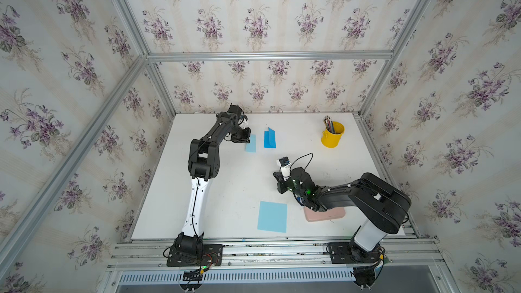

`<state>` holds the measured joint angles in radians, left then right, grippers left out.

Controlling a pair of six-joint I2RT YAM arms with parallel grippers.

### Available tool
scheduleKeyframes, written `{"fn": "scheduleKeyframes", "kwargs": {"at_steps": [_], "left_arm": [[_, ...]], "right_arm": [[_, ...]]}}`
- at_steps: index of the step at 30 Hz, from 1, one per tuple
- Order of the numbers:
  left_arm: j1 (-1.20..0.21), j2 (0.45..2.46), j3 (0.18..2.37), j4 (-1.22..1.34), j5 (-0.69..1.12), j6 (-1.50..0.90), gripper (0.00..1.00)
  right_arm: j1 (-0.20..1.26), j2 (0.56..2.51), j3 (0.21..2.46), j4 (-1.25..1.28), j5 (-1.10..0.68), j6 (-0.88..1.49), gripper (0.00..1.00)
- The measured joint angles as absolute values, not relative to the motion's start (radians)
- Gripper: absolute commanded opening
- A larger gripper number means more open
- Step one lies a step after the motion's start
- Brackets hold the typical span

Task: Fold the square paper along the opposite sides
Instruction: Place the paper at the center of the board.

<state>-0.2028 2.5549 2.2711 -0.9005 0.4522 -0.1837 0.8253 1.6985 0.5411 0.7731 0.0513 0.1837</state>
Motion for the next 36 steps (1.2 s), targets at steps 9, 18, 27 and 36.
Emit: {"fn": "scheduleKeyframes", "kwargs": {"at_steps": [9, 18, 27, 36], "left_arm": [[-0.200, 2.579, 2.302, -0.867, 0.453, -0.224, 0.23], [-0.198, 2.550, 2.247, -0.819, 0.452, -0.247, 0.41], [-0.187, 2.459, 2.177, -0.782, 0.435, -0.276, 0.53], [-0.193, 2.349, 2.114, -0.707, 0.466, -0.307, 0.51]], "right_arm": [[0.825, 1.718, 0.569, 0.773, 0.037, 0.188, 0.00], [0.824, 1.718, 0.582, 0.771, 0.036, 0.202, 0.06], [0.823, 1.718, 0.596, 0.757, 0.032, 0.200, 0.18], [0.817, 1.695, 0.604, 0.726, 0.026, 0.178, 0.27]]}}
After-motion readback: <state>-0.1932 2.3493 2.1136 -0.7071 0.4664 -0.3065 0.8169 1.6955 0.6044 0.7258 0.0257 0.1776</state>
